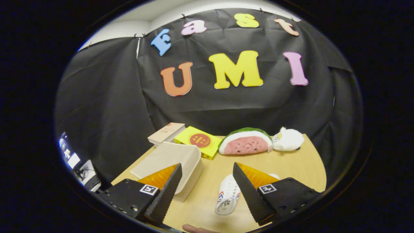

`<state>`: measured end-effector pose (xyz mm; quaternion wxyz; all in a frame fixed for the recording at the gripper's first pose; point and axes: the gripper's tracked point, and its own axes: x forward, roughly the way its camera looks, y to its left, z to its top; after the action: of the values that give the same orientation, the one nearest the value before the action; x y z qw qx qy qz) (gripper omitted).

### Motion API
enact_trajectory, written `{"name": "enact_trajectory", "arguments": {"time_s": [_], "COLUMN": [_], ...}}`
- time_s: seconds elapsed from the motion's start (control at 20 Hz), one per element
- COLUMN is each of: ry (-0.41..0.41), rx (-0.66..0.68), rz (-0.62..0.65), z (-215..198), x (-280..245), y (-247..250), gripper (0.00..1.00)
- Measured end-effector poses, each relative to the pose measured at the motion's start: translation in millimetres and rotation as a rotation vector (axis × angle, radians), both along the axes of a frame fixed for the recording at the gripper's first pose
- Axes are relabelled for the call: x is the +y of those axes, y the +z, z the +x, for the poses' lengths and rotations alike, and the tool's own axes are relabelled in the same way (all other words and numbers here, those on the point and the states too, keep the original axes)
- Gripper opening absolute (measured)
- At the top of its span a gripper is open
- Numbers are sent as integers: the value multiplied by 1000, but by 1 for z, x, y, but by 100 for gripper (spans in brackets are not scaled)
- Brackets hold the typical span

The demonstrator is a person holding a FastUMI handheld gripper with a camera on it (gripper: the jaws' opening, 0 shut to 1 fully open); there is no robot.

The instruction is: Open the storage box then place both shoes into the box .Put the left shoe in first, then the right shoe, with the right side of both shoes facing outward in a uniform manner.

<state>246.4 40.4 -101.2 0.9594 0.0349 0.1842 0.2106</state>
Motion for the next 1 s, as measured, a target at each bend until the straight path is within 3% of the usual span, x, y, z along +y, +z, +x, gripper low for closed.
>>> {"name": "enact_trajectory", "arguments": {"time_s": [0.2,0.4,0.65,0.8,1.0], "ry": [156,347,498,549,605], "rx": [179,438,608,696,756], "rz": [91,213,318,417,474], "z": [55,82,99,105,103], "x": [45,87,116,131,141], "y": [-36,-83,-120,-124,-124], "gripper": [96,96,96,95,76]}}
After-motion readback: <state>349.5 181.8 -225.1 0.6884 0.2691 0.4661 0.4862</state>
